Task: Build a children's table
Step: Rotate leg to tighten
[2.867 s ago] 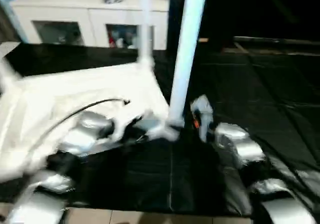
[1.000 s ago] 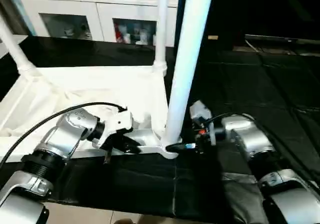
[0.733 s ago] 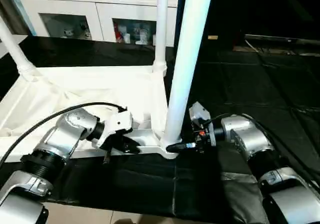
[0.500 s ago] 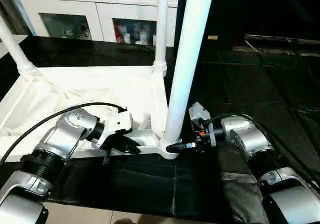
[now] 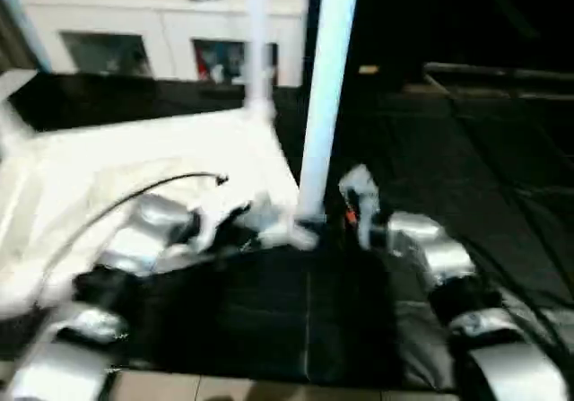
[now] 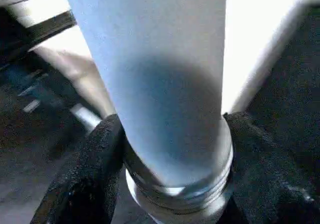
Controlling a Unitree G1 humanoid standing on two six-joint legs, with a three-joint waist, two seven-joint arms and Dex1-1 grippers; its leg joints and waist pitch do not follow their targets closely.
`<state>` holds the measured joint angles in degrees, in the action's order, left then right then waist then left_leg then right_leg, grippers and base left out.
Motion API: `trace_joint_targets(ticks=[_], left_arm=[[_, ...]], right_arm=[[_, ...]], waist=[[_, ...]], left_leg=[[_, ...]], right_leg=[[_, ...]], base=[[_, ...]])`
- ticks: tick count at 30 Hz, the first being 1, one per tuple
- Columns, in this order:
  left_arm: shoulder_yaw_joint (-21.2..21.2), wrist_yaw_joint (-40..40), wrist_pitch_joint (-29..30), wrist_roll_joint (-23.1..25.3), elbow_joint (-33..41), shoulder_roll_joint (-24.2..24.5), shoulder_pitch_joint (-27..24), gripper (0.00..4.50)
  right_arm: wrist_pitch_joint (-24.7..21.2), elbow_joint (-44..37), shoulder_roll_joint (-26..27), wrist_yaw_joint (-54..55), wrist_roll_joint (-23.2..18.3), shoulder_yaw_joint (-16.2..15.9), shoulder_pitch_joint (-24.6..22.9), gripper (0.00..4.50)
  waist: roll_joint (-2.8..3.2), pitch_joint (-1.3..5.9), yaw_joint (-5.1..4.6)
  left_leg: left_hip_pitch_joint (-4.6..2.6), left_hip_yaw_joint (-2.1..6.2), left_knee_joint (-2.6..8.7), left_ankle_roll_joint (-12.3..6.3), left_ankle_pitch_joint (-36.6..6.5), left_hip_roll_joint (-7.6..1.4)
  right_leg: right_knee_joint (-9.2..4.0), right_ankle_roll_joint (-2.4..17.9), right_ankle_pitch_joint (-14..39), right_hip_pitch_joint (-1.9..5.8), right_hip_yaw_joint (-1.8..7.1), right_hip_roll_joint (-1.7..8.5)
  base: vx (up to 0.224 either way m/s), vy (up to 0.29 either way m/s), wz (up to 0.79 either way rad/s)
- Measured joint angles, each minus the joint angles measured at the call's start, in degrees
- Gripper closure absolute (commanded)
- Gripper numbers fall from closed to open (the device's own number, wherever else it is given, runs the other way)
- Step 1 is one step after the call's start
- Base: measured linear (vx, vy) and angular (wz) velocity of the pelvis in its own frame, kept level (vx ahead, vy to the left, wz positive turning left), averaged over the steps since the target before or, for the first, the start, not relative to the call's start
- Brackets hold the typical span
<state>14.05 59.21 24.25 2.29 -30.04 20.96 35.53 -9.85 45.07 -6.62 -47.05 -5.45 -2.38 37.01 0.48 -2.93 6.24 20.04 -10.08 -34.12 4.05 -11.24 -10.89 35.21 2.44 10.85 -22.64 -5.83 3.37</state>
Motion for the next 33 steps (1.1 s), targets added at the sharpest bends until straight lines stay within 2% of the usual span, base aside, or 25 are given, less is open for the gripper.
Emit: trace_joint_targets(ticks=[3, 6, 8, 14, 16, 19, 22, 26, 33], left_arm=[[-2.3, -6.7, 2.8, -0.1, 0.0, -4.1, 0.1, 4.5], [-3.8, -10.8, 4.6, -0.1, 0.0, -7.1, 0.2, 4.5], [-3.9, -10.9, 4.7, -0.1, 0.0, -7.2, 0.3, 4.5], [-3.1, -10.9, 4.6, 0.2, 0.8, -6.7, 0.5, 4.5], [-2.3, -10.6, 4.6, 0.2, 1.5, -6.0, 0.4, 4.5], [-1.7, -8.8, 4.1, 0.2, 2.6, -4.7, -0.2, 4.5], [-1.7, -6.2, 3.3, -0.2, 3.2, -3.0, -0.9, 4.5], [-1.1, -0.9, -0.6, -1.0, 3.6, 0.0, -2.4, 4.5], [0.5, 5.5, -5.5, -1.5, 3.8, 4.4, -3.4, 4.5]], right_arm=[[-1.4, 0.7, 2.5, 9.3, 1.0, 2.0, 1.5, 1.78], [0.4, 1.1, 3.5, 14.8, 2.9, 2.1, 1.8, 1.78], [0.7, 1.1, 3.6, 15.3, 2.9, 2.1, 1.8, 1.09], [2.8, 1.1, 4.4, 15.8, 3.9, 2.0, 1.3, 0.8], [4.0, 0.7, 4.5, 15.7, 4.0, 1.8, 0.6, 0.47], [5.6, -0.6, 4.1, 12.4, 3.7, 1.8, -1.1, 0.38], [5.9, -2.6, 2.3, 7.3, 2.4, 1.6, -2.9, 0.05], [6.4, -5.2, -1.0, -2.0, 0.2, 0.3, -5.4, 0.05], [6.4, -6.4, -6.5, -15.5, -2.2, -1.2, -5.7, 0.05]], waist=[[0.01, 0.01, -0.4], [0.05, 0.03, -0.43], [0.07, 0.04, -0.42], [0.06, 0.03, -0.46], [0.07, 0.01, -0.5], [0.05, 0.0, -0.65], [0.06, 0.0, -0.68], [0.07, -0.01, -0.46], [0.01, -0.04, 0.18]], left_leg=[[0.03, 0.0, 0.03, 0.01, 0.0, 0.0], [0.06, 0.0, 0.06, 0.0, 0.0, 0.01], [0.08, 0.0, 0.17, -0.01, 0.0, 0.03], [0.28, 0.0, 0.19, -0.03, 0.0, 0.03], [0.35, 0.0, 0.19, -0.03, 0.0, 0.03], [0.42, 0.0, 0.22, -0.05, 0.0, 0.01], [0.48, 0.0, 0.23, -0.08, 0.0, 0.01], [0.49, 0.0, 0.22, -0.08, 0.0, 0.0], [0.48, 0.0, 0.15, -0.08, 0.0, -0.02]], right_leg=[[0.02, 0.0, 0.0, -0.06, 0.0, 0.0], [-0.04, 0.2, -0.1, -0.05, 0.0, 0.0], [-0.13, 0.1, -0.1, -0.06, 0.0, 0.0], [-0.15, 0.1, -0.1, -0.25, 0.0, 0.0], [-0.15, 0.1, -0.1, -0.32, 0.0, 0.0], [-0.16, 0.2, -0.1, -0.38, -0.01, -0.02], [-0.17, 0.2, -0.1, -0.42, -0.02, -0.02], [-0.16, 0.2, -0.1, -0.43, -0.04, -0.02], [-0.11, 0.2, -0.1, -0.42, -0.04, -0.02]], base=[[0.0, 0.0, 0.0], [0.0, 0.0, 0.0], [0.0, 0.0, 0.0], [0.0, 0.0, 0.0], [0.0, 0.0, 0.0], [0.0, 0.0, 0.0], [0.0, 0.0, 0.0], [0.0, 0.0, 0.0], [0.0, 0.0, 0.0]])
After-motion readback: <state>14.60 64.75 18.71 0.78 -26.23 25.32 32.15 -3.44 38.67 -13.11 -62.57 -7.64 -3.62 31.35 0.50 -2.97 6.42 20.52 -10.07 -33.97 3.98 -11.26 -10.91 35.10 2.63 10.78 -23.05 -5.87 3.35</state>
